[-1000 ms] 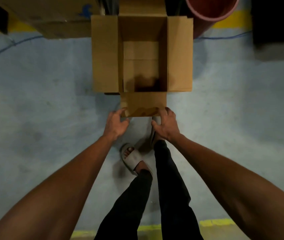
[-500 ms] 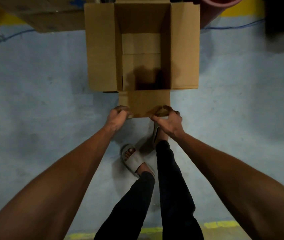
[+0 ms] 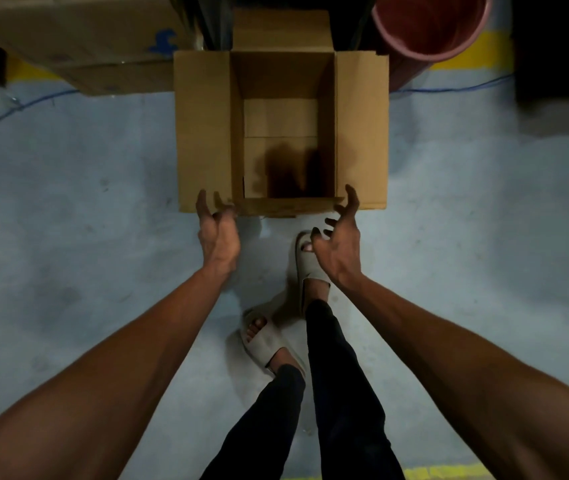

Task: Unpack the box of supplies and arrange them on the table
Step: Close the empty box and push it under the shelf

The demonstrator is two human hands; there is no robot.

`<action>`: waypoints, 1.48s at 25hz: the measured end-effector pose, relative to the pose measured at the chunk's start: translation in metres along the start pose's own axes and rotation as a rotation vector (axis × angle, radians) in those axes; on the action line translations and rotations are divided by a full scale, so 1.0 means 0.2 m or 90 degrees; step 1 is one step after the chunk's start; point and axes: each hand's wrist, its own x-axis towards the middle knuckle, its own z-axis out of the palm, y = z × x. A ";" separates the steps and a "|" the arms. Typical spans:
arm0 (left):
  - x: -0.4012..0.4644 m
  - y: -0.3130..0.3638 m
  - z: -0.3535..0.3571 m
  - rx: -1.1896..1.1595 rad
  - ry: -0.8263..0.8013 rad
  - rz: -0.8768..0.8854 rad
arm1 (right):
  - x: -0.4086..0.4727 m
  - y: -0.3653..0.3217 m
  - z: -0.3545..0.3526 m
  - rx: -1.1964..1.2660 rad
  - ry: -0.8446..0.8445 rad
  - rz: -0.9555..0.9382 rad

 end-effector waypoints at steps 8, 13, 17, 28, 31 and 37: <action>0.14 0.02 0.19 0.320 -0.265 0.179 | 0.36 0.09 0.10 -0.369 -0.187 -0.159; 0.27 -0.03 0.26 0.386 -0.324 0.095 | 0.53 0.16 0.11 -0.424 -0.274 -0.173; 0.30 -0.01 0.29 0.409 -0.318 0.082 | 0.57 0.15 0.11 -0.463 -0.326 -0.144; 0.49 0.37 0.45 0.565 -0.165 0.280 | 1.15 -0.31 -0.10 -0.349 -0.195 -0.232; 0.58 0.41 0.48 0.568 -0.171 0.273 | 1.39 -0.47 -0.16 -0.346 -0.150 -0.291; 0.61 0.33 0.41 0.567 -0.210 0.330 | 1.68 -0.66 -0.10 -0.483 -0.196 -0.223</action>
